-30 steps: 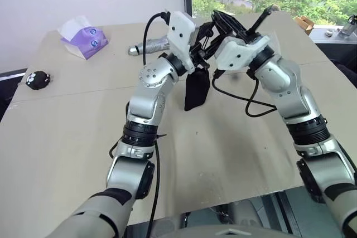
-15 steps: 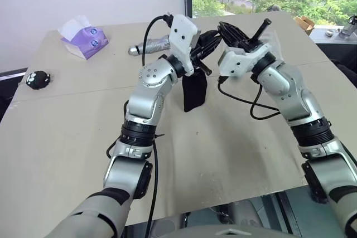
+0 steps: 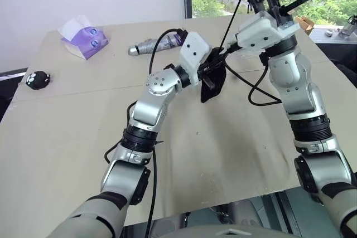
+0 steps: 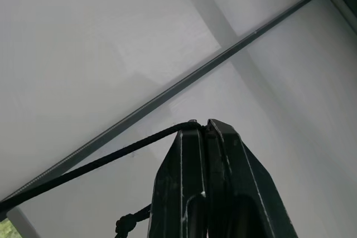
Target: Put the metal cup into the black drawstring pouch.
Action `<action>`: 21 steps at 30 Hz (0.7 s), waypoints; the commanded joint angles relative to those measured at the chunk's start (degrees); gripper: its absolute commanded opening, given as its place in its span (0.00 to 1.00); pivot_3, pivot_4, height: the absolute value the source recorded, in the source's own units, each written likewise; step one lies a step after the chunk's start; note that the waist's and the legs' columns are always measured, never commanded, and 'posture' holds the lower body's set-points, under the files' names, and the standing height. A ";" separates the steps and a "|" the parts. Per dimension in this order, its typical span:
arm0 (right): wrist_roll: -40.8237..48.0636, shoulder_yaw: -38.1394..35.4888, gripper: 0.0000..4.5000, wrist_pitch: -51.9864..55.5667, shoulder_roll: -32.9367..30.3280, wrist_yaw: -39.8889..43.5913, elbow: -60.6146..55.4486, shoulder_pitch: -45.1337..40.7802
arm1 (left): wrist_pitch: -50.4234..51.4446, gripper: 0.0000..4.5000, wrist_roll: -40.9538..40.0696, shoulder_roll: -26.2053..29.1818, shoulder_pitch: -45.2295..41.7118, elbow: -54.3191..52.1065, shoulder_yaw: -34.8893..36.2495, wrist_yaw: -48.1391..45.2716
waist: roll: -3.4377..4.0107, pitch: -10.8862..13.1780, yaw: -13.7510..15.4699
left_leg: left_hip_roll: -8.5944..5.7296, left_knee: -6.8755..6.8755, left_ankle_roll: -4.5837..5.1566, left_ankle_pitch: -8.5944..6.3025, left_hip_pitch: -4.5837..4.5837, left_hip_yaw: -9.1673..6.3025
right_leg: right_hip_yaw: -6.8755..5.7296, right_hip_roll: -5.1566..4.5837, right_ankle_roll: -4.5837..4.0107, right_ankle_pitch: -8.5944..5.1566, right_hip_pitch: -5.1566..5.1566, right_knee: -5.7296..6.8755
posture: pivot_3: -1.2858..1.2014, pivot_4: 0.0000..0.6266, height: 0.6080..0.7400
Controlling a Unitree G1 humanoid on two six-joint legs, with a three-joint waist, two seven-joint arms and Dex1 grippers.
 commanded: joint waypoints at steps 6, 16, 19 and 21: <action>4.84 -1.46 0.00 -0.40 -0.18 2.64 -3.32 -0.52 | -2.42 0.68 -6.49 -1.82 3.66 -4.40 3.15 -3.89 | 0.00 0.00 0.02 | 0.01 0.00 0.01 0.00 -0.01 0.01 | 0.00 -0.01 0.00 0.00 0.00 -0.01 | 0.52 0.24 1.00; 16.99 -3.55 0.00 9.68 -1.83 15.93 -5.57 10.75 | 10.21 0.68 -19.00 7.59 18.65 -20.00 11.60 -6.93 | 0.01 0.00 -0.11 | 0.09 -0.01 0.03 -0.01 0.02 0.00 | 0.02 0.00 -0.01 0.00 0.01 0.02 | 0.52 0.24 1.00; 23.97 -5.26 0.21 13.75 -2.51 21.51 -8.11 16.36 | 8.87 0.70 -15.14 12.24 26.63 -21.96 11.31 -6.84 | 0.03 0.01 -0.04 | 0.10 -0.05 0.04 -0.02 0.04 0.00 | 0.03 0.01 -0.01 -0.01 0.02 0.00 | 0.52 0.24 1.00; 29.95 -6.33 0.42 17.30 -3.34 27.00 -9.32 23.01 | 8.13 0.70 -14.32 13.68 32.78 -23.33 12.61 -5.65 | 0.04 0.04 0.30 | 0.10 -0.02 0.18 -0.10 0.02 -0.03 | -0.01 0.01 -0.02 -0.01 0.03 0.00 | 0.52 0.24 1.00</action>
